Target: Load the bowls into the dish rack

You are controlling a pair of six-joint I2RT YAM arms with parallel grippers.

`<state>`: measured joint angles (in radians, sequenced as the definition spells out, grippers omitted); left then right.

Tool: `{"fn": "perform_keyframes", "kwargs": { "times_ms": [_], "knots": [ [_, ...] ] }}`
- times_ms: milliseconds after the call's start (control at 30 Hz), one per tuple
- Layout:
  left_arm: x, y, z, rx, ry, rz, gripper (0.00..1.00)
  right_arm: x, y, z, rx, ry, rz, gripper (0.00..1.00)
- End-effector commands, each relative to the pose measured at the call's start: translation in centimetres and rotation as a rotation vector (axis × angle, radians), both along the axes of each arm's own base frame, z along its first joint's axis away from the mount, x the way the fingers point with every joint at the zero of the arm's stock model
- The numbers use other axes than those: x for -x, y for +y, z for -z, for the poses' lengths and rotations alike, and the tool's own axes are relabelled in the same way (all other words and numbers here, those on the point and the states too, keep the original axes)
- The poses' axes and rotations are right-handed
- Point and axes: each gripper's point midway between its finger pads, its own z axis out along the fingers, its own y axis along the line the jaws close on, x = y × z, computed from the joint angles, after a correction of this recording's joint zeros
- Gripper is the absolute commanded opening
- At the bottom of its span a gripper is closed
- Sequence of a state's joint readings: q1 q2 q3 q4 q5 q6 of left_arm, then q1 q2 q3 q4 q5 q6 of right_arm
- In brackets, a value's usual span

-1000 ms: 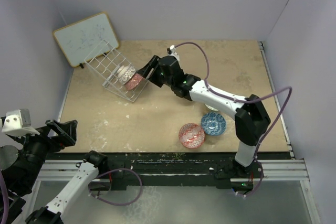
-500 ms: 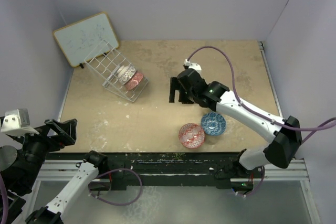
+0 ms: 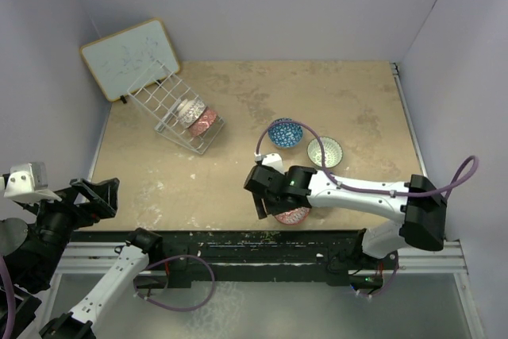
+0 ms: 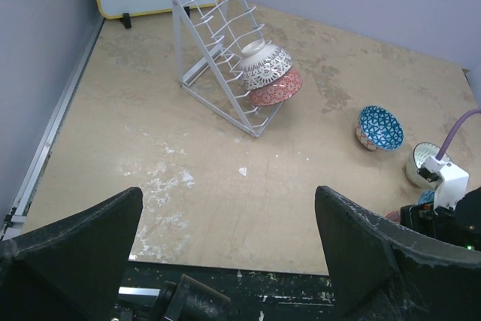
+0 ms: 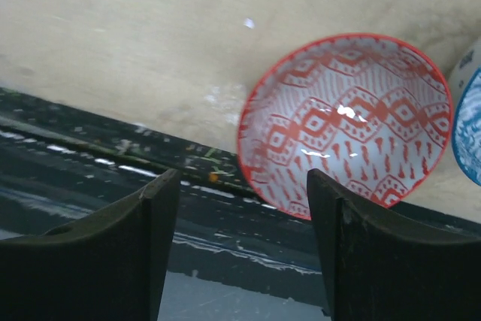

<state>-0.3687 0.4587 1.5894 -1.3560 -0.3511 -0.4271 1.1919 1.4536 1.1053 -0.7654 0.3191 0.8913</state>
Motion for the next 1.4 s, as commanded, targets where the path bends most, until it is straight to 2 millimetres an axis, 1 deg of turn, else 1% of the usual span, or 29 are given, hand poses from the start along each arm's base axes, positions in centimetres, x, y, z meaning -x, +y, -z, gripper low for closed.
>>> {"fn": "perform_keyframes", "kwargs": {
  "times_ms": [0,67,133,200,300,367,533,667,833,1000,1067,1133,1167,1267,1367],
  "knots": [
    [0.0,-0.1,-0.3,0.013,-0.009,0.003,0.99,-0.1,-1.3,1.8,0.051,0.001,0.033,0.67],
    [-0.1,-0.2,-0.1,0.013,-0.002,0.002,0.99,-0.4,-1.5,2.7,0.095,-0.001,0.034,0.64],
    [-0.1,-0.2,0.1,0.014,0.003,0.002,0.99,-0.4,-1.0,3.3,0.094,0.002,0.016,0.57],
    [-0.1,-0.1,0.2,0.011,0.007,-0.005,0.99,-0.4,-0.3,3.7,0.07,0.005,0.002,0.51],
    [-0.1,0.2,0.5,0.008,0.013,-0.017,0.99,-0.3,-0.7,4.5,0.097,0.014,-0.009,0.5],
    [-0.2,0.2,0.8,0.009,0.018,-0.022,0.99,-0.3,-1.1,5.0,0.119,0.012,-0.007,0.46],
    [-0.6,-0.1,1.3,0.008,0.034,-0.018,0.99,-0.4,-1.3,5.4,0.136,0.01,-0.003,0.46],
    [-0.8,-0.2,1.4,0.008,0.032,-0.018,0.99,-0.5,-1.7,5.7,0.159,0.005,0.002,0.36],
    [-0.5,0.0,1.6,0.004,0.033,-0.022,0.99,-0.6,-1.9,5.9,0.189,0.004,0.001,0.34],
    [-0.1,0.3,1.7,0.007,0.03,-0.026,0.99,-0.8,-2.3,5.9,0.214,-0.003,0.008,0.23],
    [0.1,0.4,1.8,0.009,0.029,-0.03,0.99,-1.0,-2.5,5.7,0.226,-0.012,0.011,0.15],
    [0.2,0.4,1.9,0.009,0.029,-0.032,0.99,-1.1,-2.4,5.4,0.226,-0.021,0.012,0.02],
    [0.2,0.5,1.8,0.01,0.027,-0.032,0.99,-1.3,-2.1,5.1,0.22,-0.027,0.007,0.0],
    [0.3,0.6,1.6,0.01,0.02,-0.036,0.99,-2.0,-0.4,2.8,0.158,-0.058,-0.01,0.0],
    [0.4,0.7,1.1,0.009,0.011,-0.039,0.99,-2.6,2.8,-1.2,0.005,-0.089,-0.036,0.0]
  ]
}}
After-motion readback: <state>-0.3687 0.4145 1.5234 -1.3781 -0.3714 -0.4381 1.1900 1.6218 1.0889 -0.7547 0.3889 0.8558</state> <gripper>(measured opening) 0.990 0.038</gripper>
